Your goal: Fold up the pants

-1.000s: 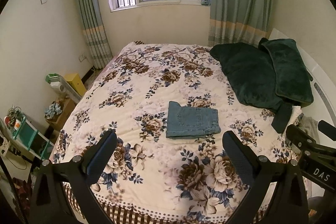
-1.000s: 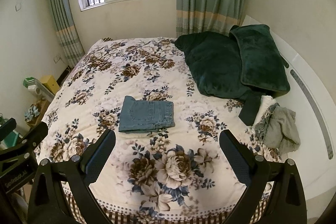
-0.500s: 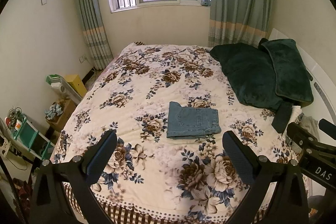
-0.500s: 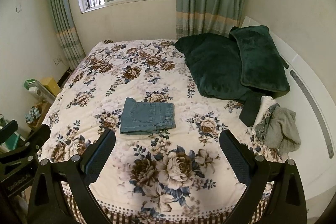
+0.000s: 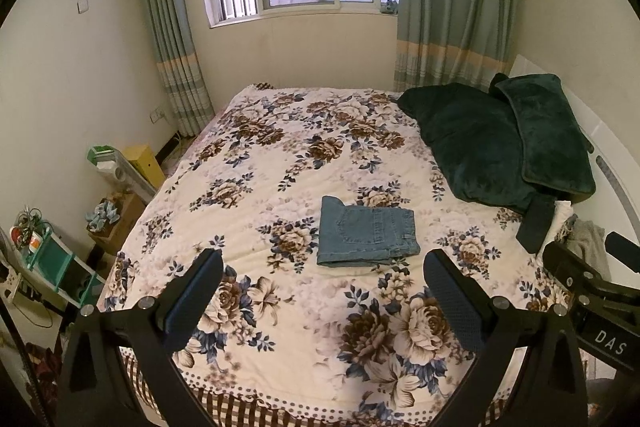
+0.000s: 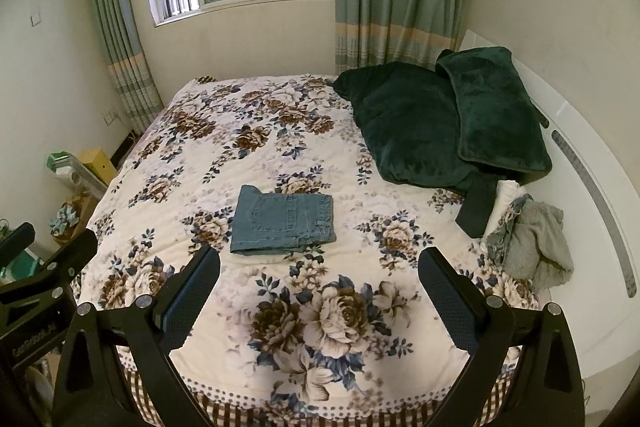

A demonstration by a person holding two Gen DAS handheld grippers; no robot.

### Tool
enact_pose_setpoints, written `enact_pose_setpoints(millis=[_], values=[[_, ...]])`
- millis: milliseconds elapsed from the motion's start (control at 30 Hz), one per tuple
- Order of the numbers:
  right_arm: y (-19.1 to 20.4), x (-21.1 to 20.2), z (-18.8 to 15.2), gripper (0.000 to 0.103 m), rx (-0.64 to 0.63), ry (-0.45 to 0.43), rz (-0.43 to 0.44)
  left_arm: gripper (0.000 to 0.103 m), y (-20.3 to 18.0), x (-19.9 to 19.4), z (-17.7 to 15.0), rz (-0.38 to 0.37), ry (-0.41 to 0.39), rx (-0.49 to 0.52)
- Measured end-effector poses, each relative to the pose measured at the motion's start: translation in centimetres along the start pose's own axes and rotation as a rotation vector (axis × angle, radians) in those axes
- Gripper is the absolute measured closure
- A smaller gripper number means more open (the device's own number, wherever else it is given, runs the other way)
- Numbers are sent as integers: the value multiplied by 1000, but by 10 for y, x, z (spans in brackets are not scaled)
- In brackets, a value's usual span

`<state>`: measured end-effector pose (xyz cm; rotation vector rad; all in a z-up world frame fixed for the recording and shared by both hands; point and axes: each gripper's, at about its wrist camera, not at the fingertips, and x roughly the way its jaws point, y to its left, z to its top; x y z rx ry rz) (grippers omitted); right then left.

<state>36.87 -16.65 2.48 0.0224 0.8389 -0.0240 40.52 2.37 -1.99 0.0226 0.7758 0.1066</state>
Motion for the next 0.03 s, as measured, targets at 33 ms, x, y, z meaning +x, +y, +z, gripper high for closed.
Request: enact_pose_setpoints(millis=[33], values=[[0,0,0,2,1,-1,1,0,0,0,0,-4,2,-2]])
